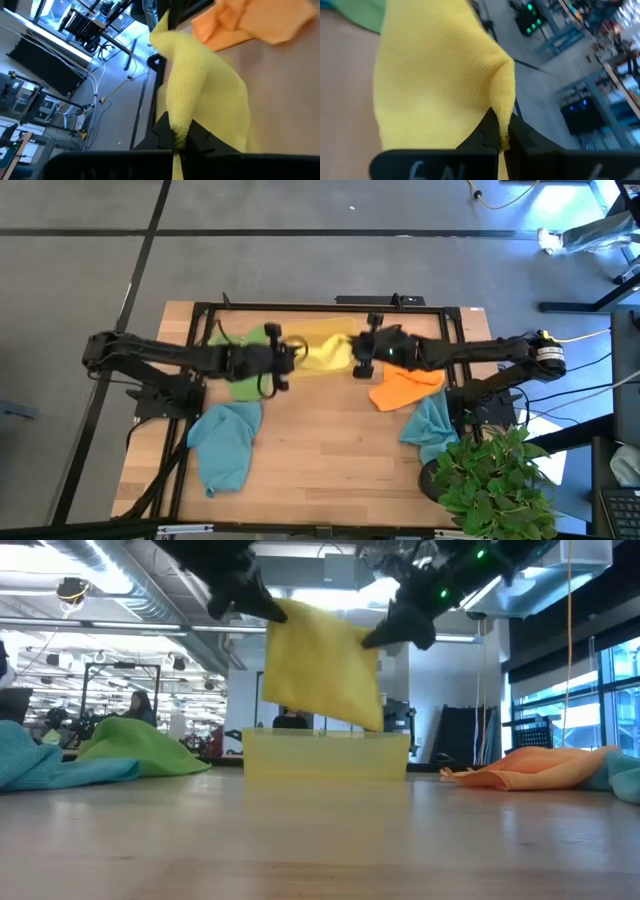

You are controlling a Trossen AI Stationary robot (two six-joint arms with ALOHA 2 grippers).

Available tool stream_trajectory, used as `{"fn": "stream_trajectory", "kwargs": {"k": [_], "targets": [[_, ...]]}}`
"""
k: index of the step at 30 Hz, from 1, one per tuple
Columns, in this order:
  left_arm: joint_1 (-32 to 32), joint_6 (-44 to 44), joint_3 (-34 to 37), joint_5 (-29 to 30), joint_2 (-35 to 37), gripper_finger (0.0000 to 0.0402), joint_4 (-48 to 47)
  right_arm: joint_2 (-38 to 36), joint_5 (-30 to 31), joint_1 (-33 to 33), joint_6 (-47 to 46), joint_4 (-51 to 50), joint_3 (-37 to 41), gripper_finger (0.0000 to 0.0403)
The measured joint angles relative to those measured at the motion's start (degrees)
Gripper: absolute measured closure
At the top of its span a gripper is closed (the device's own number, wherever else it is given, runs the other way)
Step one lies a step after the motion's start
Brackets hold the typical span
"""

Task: Fold microfiber towels
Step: Put the yellow towel into the yellow bin

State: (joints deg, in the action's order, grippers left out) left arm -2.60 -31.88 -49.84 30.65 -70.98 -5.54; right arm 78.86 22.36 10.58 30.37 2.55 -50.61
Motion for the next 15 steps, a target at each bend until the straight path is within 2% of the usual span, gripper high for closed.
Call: {"fn": "stream_trajectory", "kwargs": {"k": [9,12,15], "targets": [[-16.78,-4.66,0.0,-13.61,-0.05,0.0401,2.45,0.03,-10.96,13.02,0.43,6.43,-0.02,0.0397],[-20.9,-3.77,-0.04,-20.24,-1.5,0.0401,3.67,0.23,-15.09,16.13,1.05,7.52,-0.04,0.0397],[-24.04,-4.43,-0.04,-22.79,-4.12,0.0402,4.97,1.29,-18.15,18.34,1.37,9.08,-0.08,0.0397]]}}
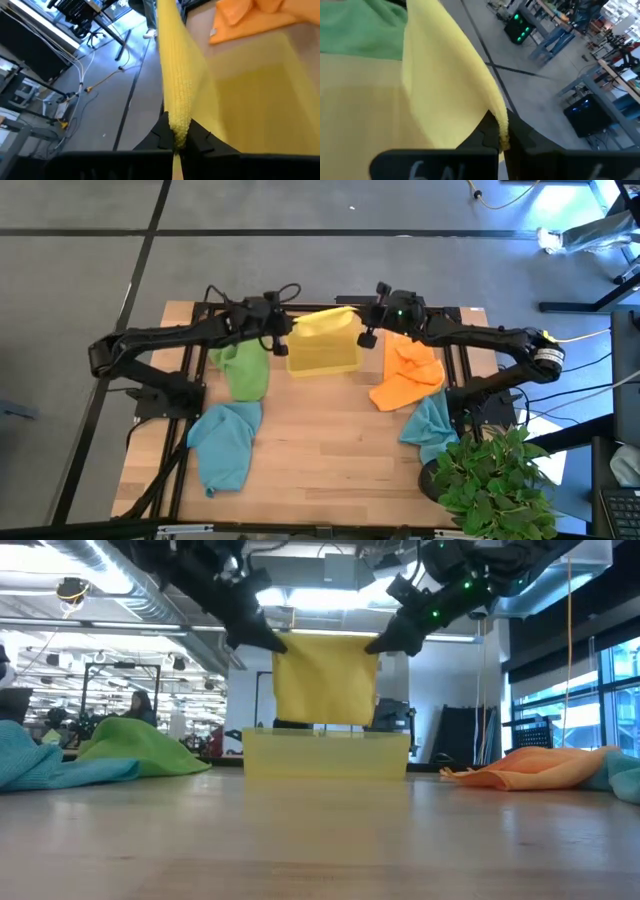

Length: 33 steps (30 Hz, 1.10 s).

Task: Fold microfiber towels
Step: Put the yellow towel into the yellow bin

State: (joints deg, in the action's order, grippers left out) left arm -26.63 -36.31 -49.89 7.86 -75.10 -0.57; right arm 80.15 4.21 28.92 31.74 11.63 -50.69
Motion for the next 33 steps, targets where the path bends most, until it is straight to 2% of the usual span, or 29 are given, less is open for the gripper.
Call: {"fn": "stream_trajectory", "kwargs": {"k": [7,19,22,28,33], "targets": [[-5.37,-5.4,0.02,-0.25,-6.52,0.0401,6.64,4.15,-4.17,3.93,1.0,4.02,-0.01,0.0397],[-9.71,-9.32,0.0,-2.48,-7.56,0.0401,15.55,6.43,-7.26,8.23,3.03,10.33,-0.01,0.0397],[-9.86,-9.27,0.0,-2.93,-7.55,0.0401,14.6,6.43,-9.0,8.22,3.0,9.83,-0.01,0.0397],[-8.66,-8.86,0.0,-3.17,-7.55,0.0401,8.04,6.43,-12.58,7.01,2.91,2.58,-0.01,0.0397],[-5.8,-8.88,0.02,-3.06,-7.55,0.0401,2.94,6.41,-13.11,4.62,3.09,-3.47,-0.01,0.0397]]}}
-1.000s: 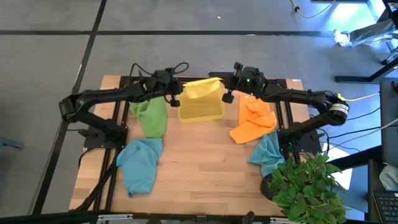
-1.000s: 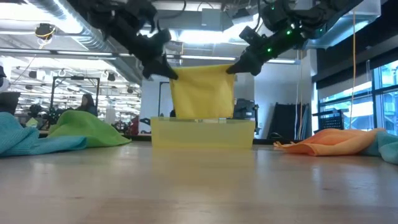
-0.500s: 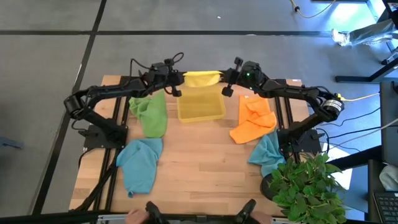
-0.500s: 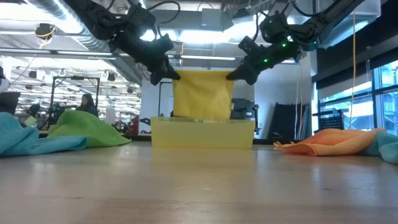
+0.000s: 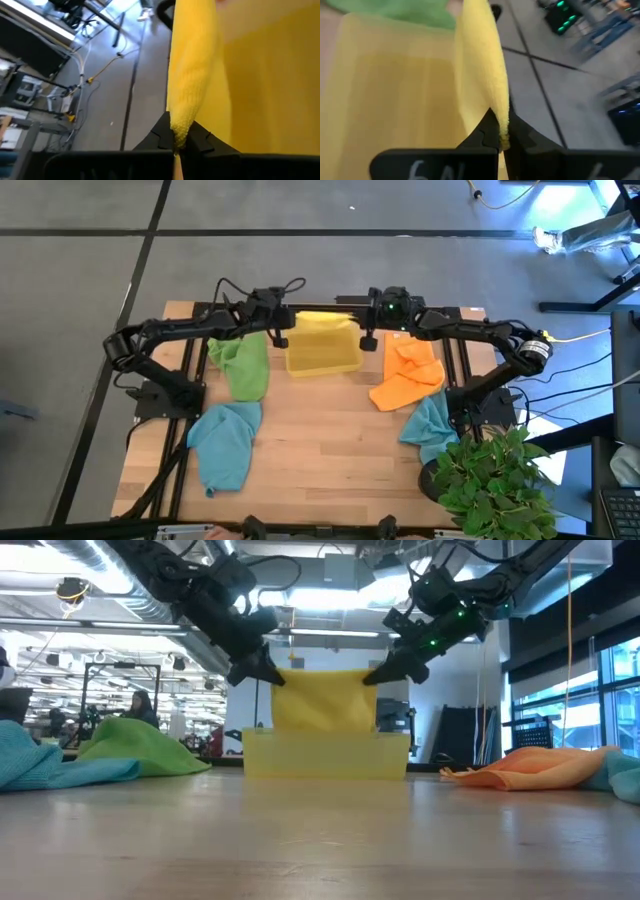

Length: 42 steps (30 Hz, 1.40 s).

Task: Fold microfiber towels
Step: Put the yellow towel into the yellow bin

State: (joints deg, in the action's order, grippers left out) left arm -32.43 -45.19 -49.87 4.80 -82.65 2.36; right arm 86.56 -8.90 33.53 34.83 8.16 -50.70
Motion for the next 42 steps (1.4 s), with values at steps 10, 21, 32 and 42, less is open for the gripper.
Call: {"fn": "stream_trajectory", "kwargs": {"k": [10,21,32,42], "targets": [[4.77,0.05,0.0,-3.61,0.0,0.0401,-10.91,-0.01,-5.59,-3.9,-0.21,-6.44,1.54,0.0397],[5.59,4.21,0.07,-13.67,-6.18,0.0397,-13.56,8.16,-8.85,-5.63,-0.24,-5.33,4.15,0.0397],[5.58,4.63,-0.05,-15.34,-11.04,0.0328,-12.72,10.76,-8.81,-5.67,-0.24,-3.62,4.0,0.0302],[5.74,6.19,0.07,-19.7,-5.18,0.0302,-13.65,4.32,-12.92,-5.65,0.05,-4.93,3.61,0.0248]]}}
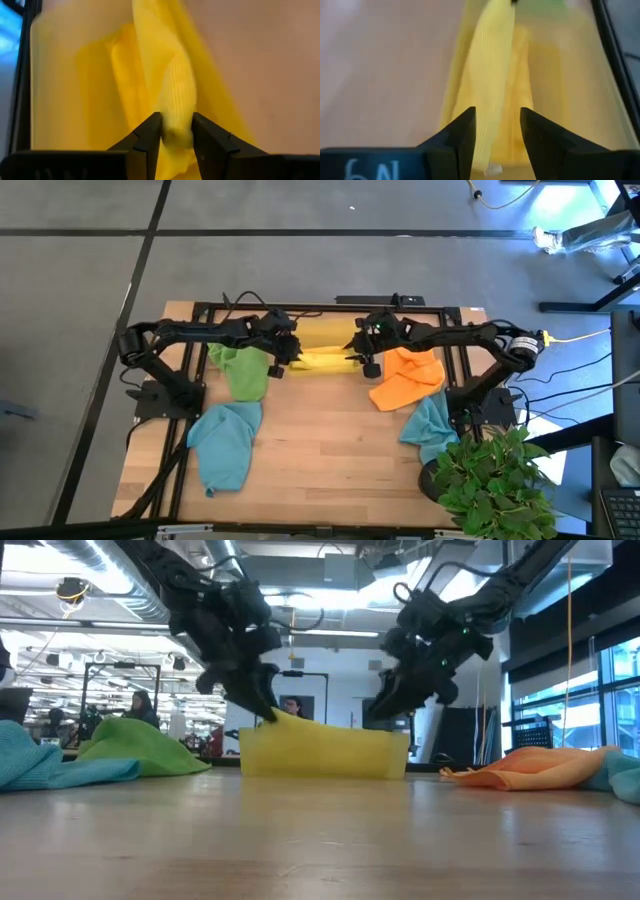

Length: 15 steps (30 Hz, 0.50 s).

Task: Fold microfiber towels
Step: Put the yellow towel into the yellow bin

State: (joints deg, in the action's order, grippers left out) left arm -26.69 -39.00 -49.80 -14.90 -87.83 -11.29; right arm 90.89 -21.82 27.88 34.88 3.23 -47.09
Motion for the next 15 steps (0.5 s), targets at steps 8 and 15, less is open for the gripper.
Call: {"fn": "stream_trajectory", "kwargs": {"k": [8,15], "targets": [[1.19,0.07,-0.07,-5.64,1.66,0.0302,-0.99,-2.59,-2.31,-0.02,-2.99,-0.97,0.0,0.0246],[1.02,-0.17,-0.07,5.13,1.64,0.0301,3.64,-2.59,0.84,-0.02,-6.25,0.64,0.0,0.0246]]}}
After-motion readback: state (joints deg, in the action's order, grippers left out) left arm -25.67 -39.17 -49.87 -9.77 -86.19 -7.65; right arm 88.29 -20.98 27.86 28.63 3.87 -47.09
